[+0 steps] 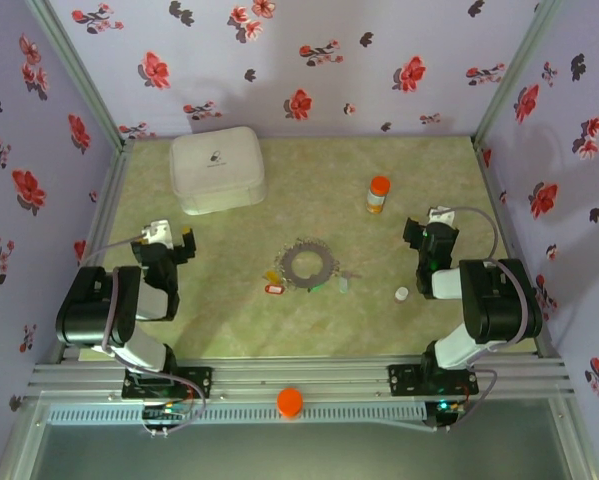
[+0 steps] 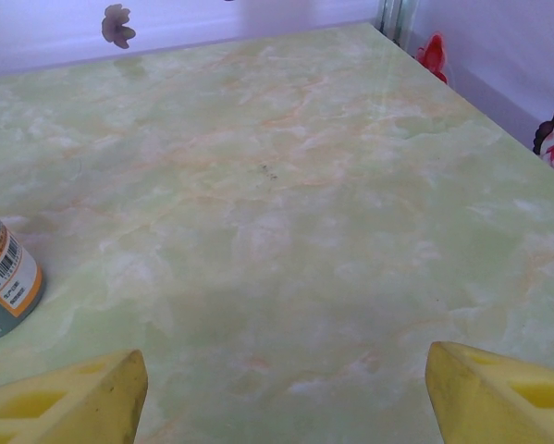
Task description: Put the keys on the keyring
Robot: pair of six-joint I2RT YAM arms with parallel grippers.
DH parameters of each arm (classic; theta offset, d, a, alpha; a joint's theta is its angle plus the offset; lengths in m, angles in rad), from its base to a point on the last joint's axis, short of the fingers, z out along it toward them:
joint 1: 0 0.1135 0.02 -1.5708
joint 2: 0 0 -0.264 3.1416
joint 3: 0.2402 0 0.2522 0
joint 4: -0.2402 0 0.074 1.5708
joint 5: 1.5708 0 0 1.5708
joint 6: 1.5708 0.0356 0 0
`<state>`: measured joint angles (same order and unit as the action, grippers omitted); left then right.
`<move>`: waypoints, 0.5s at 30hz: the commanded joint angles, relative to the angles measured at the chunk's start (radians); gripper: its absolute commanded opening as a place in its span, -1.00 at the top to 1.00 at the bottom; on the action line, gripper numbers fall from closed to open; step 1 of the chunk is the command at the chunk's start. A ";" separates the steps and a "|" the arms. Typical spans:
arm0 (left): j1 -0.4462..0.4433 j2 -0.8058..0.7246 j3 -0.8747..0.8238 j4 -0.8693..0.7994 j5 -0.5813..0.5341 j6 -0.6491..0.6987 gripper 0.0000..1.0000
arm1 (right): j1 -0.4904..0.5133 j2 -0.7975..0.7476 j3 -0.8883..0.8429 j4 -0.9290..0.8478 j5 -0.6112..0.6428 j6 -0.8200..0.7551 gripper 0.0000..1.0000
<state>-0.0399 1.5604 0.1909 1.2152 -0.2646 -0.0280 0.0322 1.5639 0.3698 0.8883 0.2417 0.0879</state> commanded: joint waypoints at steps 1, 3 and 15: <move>0.008 0.011 -0.017 0.095 0.001 -0.015 -1.00 | -0.008 -0.005 0.018 -0.003 -0.005 0.016 -0.60; 0.004 0.008 -0.021 0.097 0.028 -0.010 -1.00 | -0.008 -0.005 0.017 -0.003 -0.005 0.016 -0.60; -0.004 -0.012 0.143 -0.211 0.099 0.054 -1.00 | -0.008 -0.005 0.017 -0.002 -0.005 0.018 -0.62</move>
<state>-0.0402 1.5604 0.2508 1.1484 -0.2035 -0.0120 0.0322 1.5639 0.3702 0.8883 0.2382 0.0898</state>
